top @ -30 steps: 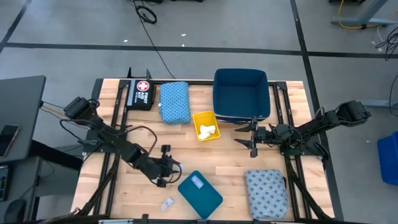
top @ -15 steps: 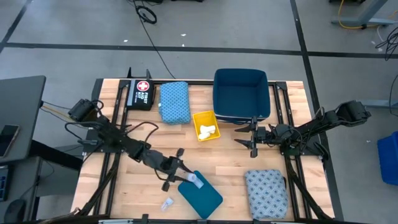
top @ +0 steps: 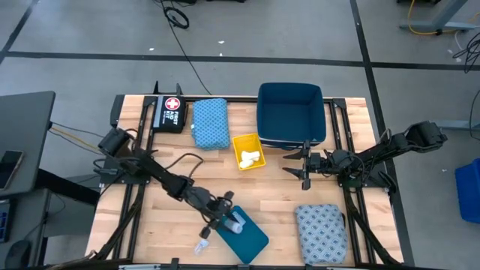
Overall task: Pick & place medical supplies in basket/bin
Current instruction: Put the top transparent medicine bottle into the blue bin, then put the transparent medicine bottle into the blue bin
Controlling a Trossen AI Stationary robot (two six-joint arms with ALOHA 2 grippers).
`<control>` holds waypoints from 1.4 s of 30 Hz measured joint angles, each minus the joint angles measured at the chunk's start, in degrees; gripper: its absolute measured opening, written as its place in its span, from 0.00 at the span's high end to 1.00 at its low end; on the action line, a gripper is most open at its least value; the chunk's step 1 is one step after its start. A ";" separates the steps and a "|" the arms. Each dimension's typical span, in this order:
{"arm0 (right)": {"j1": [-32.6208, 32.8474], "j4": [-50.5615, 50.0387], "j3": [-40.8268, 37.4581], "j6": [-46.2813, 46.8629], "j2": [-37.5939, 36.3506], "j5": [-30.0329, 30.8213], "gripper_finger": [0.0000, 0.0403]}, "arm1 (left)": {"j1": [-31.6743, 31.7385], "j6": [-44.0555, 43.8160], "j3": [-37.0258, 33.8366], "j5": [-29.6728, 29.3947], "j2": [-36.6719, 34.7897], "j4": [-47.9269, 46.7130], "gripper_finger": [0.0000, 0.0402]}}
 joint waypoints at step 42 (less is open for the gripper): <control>0.02 -0.98 0.00 3.04 0.00 -0.24 0.48 | -7.95 -14.58 7.67 -11.13 -10.47 -41.08 0.32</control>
